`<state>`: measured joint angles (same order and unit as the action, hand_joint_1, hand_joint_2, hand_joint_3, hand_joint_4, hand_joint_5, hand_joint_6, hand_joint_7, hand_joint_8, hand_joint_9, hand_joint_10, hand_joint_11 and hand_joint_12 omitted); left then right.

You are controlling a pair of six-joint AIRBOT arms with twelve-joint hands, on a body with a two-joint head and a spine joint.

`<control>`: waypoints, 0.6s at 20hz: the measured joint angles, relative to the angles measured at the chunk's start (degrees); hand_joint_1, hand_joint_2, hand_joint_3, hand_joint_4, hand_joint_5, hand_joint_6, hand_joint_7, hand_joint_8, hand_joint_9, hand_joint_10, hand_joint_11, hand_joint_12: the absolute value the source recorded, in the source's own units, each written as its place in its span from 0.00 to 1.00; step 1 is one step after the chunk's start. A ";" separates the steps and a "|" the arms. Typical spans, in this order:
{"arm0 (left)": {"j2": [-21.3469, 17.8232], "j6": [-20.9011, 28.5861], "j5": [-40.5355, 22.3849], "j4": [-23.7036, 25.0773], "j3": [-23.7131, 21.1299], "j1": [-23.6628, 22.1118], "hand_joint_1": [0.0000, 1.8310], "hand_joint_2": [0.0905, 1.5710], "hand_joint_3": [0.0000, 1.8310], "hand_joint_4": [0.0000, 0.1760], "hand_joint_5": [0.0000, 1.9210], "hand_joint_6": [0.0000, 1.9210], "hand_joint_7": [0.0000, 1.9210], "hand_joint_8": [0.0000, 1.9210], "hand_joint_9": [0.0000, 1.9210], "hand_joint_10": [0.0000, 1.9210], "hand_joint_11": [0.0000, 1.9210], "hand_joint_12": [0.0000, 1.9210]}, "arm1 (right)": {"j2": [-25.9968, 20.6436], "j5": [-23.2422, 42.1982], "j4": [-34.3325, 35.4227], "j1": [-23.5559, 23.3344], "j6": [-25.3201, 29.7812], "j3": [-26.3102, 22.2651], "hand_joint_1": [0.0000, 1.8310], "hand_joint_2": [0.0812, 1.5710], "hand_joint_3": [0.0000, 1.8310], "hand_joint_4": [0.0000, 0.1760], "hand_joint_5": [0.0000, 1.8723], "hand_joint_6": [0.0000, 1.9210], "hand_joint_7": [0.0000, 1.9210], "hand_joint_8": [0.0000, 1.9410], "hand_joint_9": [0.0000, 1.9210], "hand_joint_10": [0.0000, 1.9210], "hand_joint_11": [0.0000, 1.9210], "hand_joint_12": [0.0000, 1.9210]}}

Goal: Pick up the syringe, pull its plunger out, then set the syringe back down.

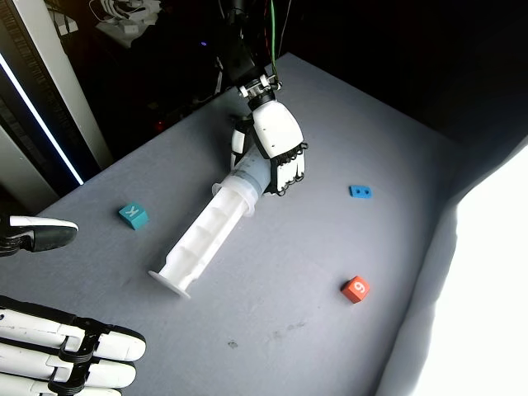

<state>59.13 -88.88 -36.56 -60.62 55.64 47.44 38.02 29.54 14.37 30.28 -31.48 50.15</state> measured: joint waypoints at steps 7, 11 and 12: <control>0.66 0.07 -0.35 -0.28 0.07 0.00 0.67 0.74 0.00 0.00 0.41 0.60 0.47 0.64 0.36 0.58 0.23 0.67 | 0.00 0.24 0.00 0.17 -0.02 0.00 0.42 0.57 0.00 0.00 0.00 0.00 0.02 0.00 0.02 0.00 0.00 0.20; 0.70 -0.17 -1.57 1.01 0.00 -0.02 0.60 0.69 0.00 0.00 0.40 0.02 0.47 0.02 0.43 0.10 0.20 0.51 | 0.00 0.46 0.00 0.17 -0.02 0.00 0.45 0.56 0.00 0.00 0.00 0.00 0.02 0.00 0.03 0.00 0.00 0.21; 0.70 -0.20 -1.84 1.14 0.00 -0.02 0.60 0.69 0.00 0.00 0.40 0.02 0.47 0.02 0.43 0.10 0.20 0.51 | 0.00 0.46 0.00 0.17 -0.02 0.00 0.45 0.56 0.00 0.00 0.00 0.00 0.02 0.00 0.03 0.00 0.00 0.21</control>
<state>59.83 -89.08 -38.39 -59.48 55.64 47.42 38.02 30.00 14.37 30.46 -31.51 50.15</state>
